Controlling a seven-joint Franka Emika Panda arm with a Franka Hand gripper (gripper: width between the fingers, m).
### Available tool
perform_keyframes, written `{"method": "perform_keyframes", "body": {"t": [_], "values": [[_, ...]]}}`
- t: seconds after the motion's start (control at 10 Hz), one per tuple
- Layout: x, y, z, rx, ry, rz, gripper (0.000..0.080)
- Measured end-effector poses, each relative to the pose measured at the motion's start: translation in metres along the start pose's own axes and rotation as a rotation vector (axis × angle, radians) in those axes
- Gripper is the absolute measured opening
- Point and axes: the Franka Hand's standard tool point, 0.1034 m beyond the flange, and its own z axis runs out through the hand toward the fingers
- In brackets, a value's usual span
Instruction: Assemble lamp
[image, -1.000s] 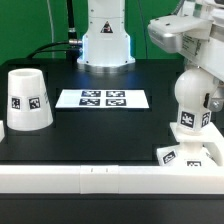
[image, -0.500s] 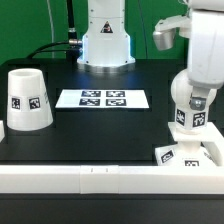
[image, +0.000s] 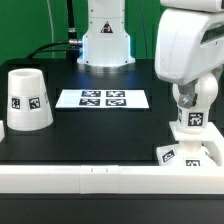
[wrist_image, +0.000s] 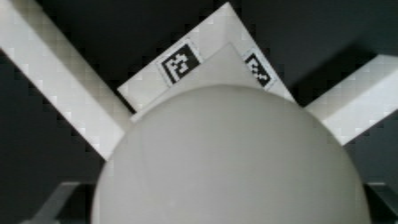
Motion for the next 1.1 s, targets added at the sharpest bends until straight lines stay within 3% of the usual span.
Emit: {"method": "perform_keyframes", "body": {"t": [0.5,0.8,1.1], "values": [[0.0005,-0.0005,-0.0001,0.015,0.011,0.435,0.0577],[-0.0012,0.0022,0.0,0.041,0.017,0.705,0.0577],[-0.0016,0.0027,0.0,0.043,0.012,0.919,0.0577]]}}
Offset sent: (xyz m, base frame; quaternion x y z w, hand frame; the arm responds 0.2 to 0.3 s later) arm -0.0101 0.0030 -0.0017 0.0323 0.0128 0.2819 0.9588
